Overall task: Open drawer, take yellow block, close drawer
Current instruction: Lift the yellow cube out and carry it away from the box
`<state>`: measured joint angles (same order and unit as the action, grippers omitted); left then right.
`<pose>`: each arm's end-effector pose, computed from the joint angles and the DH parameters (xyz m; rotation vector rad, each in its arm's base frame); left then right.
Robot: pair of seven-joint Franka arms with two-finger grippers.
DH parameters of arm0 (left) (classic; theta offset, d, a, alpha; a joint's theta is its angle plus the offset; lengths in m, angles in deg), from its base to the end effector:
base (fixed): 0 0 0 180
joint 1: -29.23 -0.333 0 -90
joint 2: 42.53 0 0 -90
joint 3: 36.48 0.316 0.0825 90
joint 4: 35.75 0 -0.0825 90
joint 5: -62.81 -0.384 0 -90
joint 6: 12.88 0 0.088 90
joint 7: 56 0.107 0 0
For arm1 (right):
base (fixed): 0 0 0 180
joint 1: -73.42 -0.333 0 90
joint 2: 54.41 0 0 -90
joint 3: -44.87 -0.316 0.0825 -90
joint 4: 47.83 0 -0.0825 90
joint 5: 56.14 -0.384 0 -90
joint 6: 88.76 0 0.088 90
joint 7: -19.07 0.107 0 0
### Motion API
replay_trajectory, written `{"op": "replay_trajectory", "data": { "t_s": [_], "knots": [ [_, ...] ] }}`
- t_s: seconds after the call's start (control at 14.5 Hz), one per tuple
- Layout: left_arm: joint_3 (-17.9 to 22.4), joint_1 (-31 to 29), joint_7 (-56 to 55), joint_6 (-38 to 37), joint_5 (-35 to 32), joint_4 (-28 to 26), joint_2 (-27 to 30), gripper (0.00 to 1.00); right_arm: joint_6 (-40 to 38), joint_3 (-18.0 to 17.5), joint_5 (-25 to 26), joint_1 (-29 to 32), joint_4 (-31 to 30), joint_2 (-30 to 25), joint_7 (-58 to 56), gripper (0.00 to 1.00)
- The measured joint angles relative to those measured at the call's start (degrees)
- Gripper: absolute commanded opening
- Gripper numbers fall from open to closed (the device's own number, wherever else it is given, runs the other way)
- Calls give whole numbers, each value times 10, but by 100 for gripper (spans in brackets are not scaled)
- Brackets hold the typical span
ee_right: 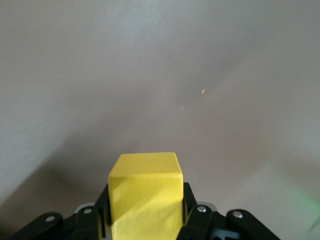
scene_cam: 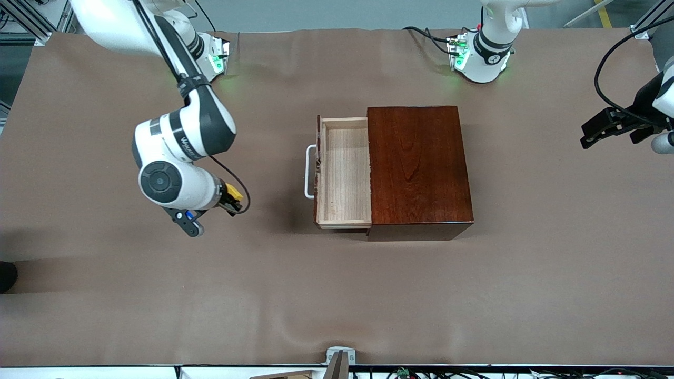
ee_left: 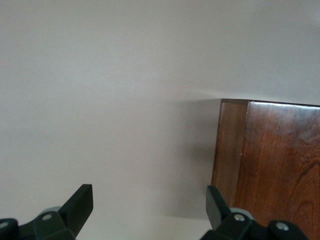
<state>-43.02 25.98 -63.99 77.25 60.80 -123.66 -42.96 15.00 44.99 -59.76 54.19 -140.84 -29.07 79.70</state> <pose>0.5569 -0.0280 0.6379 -3.1075 -0.1283 -0.0537 0.6079 0.2163 0.3480 2.7956 -1.0963 -0.3513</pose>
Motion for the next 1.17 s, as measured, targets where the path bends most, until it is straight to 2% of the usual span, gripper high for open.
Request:
{"op": "replay_trajectory", "data": {
  "t_s": [0.35,0.62,0.9,1.17],
  "knots": [
    [-6,0,0,0,0,0,-2,100,63,0,5,41,-102,-53,-96,0],
    [-6,0,0,0,0,0,-2,100,91,0,16,58,-152,-80,-149,0],
    [-10,1,0,0,0,0,-2,100,115,1,17,107,-198,-104,-261,0],
    [-17,4,0,0,0,0,-4,100,174,2,18,160,-257,-121,-381,0]
  ]
}}
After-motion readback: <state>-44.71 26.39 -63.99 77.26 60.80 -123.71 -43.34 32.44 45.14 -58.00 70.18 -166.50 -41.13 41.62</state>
